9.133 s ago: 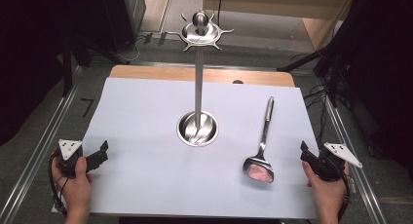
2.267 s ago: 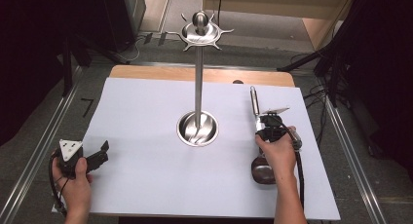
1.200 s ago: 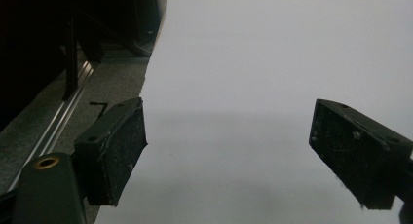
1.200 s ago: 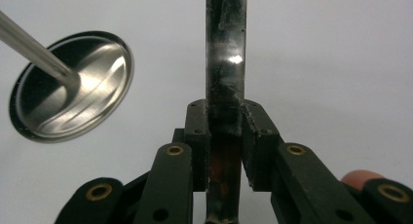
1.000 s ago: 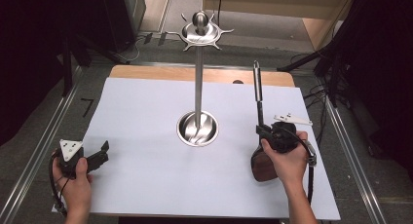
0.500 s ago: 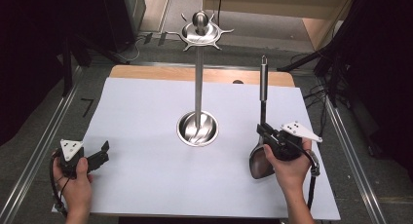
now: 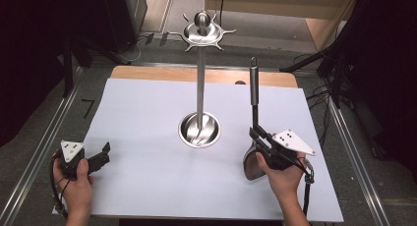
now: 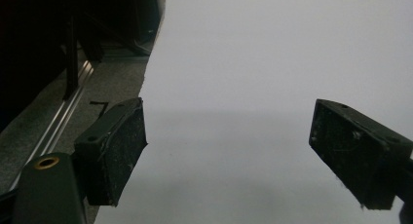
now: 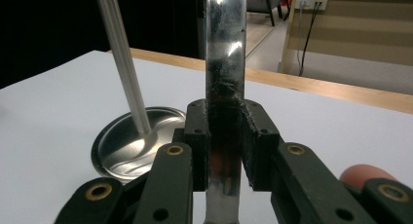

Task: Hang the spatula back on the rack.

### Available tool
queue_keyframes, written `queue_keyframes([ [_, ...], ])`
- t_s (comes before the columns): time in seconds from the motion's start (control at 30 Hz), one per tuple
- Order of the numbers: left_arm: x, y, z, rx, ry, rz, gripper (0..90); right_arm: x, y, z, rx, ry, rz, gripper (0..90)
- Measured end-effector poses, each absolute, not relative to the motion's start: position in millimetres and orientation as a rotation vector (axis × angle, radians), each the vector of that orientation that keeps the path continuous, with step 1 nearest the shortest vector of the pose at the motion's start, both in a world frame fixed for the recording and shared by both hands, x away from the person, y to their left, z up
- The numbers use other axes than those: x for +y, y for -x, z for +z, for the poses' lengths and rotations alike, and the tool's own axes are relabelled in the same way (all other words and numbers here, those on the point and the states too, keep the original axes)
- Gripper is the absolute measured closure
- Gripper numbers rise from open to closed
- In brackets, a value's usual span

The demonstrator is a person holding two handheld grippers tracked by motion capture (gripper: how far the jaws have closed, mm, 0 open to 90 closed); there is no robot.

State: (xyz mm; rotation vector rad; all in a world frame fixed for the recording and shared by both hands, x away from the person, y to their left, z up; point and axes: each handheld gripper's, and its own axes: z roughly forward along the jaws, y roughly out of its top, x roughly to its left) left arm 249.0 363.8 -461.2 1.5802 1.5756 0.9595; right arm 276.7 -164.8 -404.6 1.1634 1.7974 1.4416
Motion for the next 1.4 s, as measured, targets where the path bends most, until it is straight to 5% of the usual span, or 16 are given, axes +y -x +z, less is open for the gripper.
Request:
queue_keyframes([
  [1.4,364,-250,-461,1.575,-1.59,0.954,14.7,-126,-255,-389,1.76,-0.947,1.526,76.5],
])
